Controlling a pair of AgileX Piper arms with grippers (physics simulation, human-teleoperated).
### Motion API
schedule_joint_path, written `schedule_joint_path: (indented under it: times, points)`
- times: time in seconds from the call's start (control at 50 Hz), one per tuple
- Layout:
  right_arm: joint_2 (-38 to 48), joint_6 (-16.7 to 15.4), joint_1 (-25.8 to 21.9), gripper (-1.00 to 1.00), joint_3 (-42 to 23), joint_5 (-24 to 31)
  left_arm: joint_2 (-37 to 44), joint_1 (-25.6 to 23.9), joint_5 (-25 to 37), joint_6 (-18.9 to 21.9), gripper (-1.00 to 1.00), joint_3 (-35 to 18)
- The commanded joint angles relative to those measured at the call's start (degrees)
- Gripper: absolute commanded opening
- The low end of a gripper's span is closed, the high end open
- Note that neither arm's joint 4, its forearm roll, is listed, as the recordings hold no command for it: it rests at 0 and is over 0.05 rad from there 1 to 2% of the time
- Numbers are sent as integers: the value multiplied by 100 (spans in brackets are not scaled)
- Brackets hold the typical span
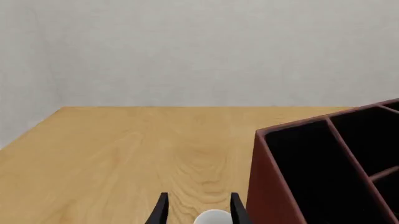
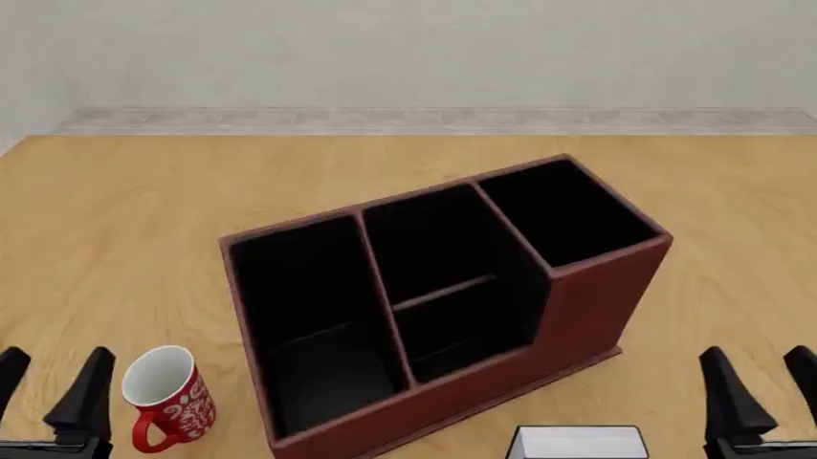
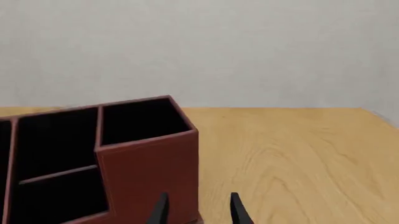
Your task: Pick up the book and place it in the right compartment of the caddy.
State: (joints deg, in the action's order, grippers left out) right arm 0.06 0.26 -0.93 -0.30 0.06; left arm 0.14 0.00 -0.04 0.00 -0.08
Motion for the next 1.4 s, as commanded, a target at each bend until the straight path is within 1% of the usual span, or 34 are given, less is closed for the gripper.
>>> schedule_joint_path:
  times: [0.02, 0.06, 0.08, 0.14, 0.18, 0.22, 0.26, 0.28, 0.3, 0.32, 0.34, 0.36, 0.38, 0.46, 0.56, 0.58, 0.64, 0.68, 0.7, 0.72, 0.82, 0.86, 0.9, 0.92, 0.96, 1.06, 1.08, 1.1, 1.14, 1.16, 1.2, 1.22, 1.36, 1.4]
  points:
    - [4, 35, -53, 100, -92, 86, 29, 0, -7, -1, 100, -17]
    - [28, -41, -132, 100, -152, 128, 28, 3, -7, -1, 100, -17]
    - [51, -98, -267, 100, -164, 171, 29, 0, -7, -1, 100, -17]
    - [22, -312, -189, 100, -217, 276, 29, 1, -7, 0, 100, -17]
    - [87, -553, -163, 100, -251, 282, 28, 1, -7, 0, 100, -17]
    - [99, -670, -186, 100, -300, 336, 29, 0, -7, 0, 100, -17]
    - [160, -633, -264, 100, -399, 437, 29, 1, -7, 0, 100, -17]
    - [274, -543, -447, 100, -453, 476, 28, -1, -8, -1, 100, -17]
    - [279, -543, -448, 100, -454, 471, 28, -1, -8, -1, 100, -17]
    - [454, -734, -576, 100, -918, 876, 28, -1, -8, -1, 100, -17]
    - [440, -734, -576, 100, -925, 897, 28, -1, -8, -1, 100, -17]
    - [562, -850, -829, 100, -1178, 1164, 28, 0, -7, 0, 100, -17]
    - [554, -850, -829, 100, -1181, 1176, 29, 0, -7, 0, 100, -17]
    - [669, -1035, -1018, 100, -1379, 1426, 27, 1, -8, -1, 100, -17]
    - [714, -1322, -1070, 100, -1656, 1756, 30, 0, -7, -1, 100, -16]
    - [728, -1321, -1096, 100, -1682, 1787, 28, 1, -7, 0, 100, -17]
    - [812, -1461, -1182, 100, -1748, 1852, 29, 0, -7, -2, 100, -17]
    - [827, -1466, -1183, 100, -1775, 1871, 30, 0, -7, -2, 100, -16]
    - [851, -1503, -1228, 100, -1792, 1897, -11, -14, 376, -28, 100, -338]
    - [931, -1604, -1292, 100, -1900, 1985, -9, -15, 368, -28, 100, -332]
    - [1026, -1769, -1364, 100, -2005, 2131, -10, -77, 338, -14, 100, -337]
    - [1024, -1801, -1387, 100, -2117, 2259, -9, -59, 392, -37, 100, -335]
    - [1023, -1801, -1387, 100, -2118, 2261, -8, -59, 393, -37, 100, -335]
    - [1050, -1881, -1417, 100, -2184, 2361, -10, -66, 367, -14, 100, -342]
    - [1065, -1860, -1463, 100, -2325, 2507, -9, -62, 377, -27, 100, -342]
    - [1276, -2049, -1588, 100, -2395, 2627, -9, -62, 381, -28, 100, -347]
    - [1312, -2091, -1596, 100, -2406, 2640, -9, -62, 383, -28, 100, -349]
    - [1411, -2223, -1606, 100, -2376, 2648, -9, -62, 381, -29, 100, -347]
    - [1434, -2287, -1614, 100, -2382, 2666, -9, -61, 379, -29, 100, -345]
    - [1568, -2372, -1756, 100, -2620, 2889, -9, -61, 375, -30, 100, -341]
    - [1692, -2478, -1715, 100, -2633, 2912, -9, -61, 376, -31, 100, -342]
    - [1693, -2478, -1715, 100, -2633, 2912, -9, -61, 376, -31, 100, -342]
    - [1843, -2736, -1780, 100, -3044, 3355, -10, -61, 396, -32, 100, -363]
    - [1937, -2872, -1808, 100, -3115, 3478, -10, -61, 395, -32, 100, -363]
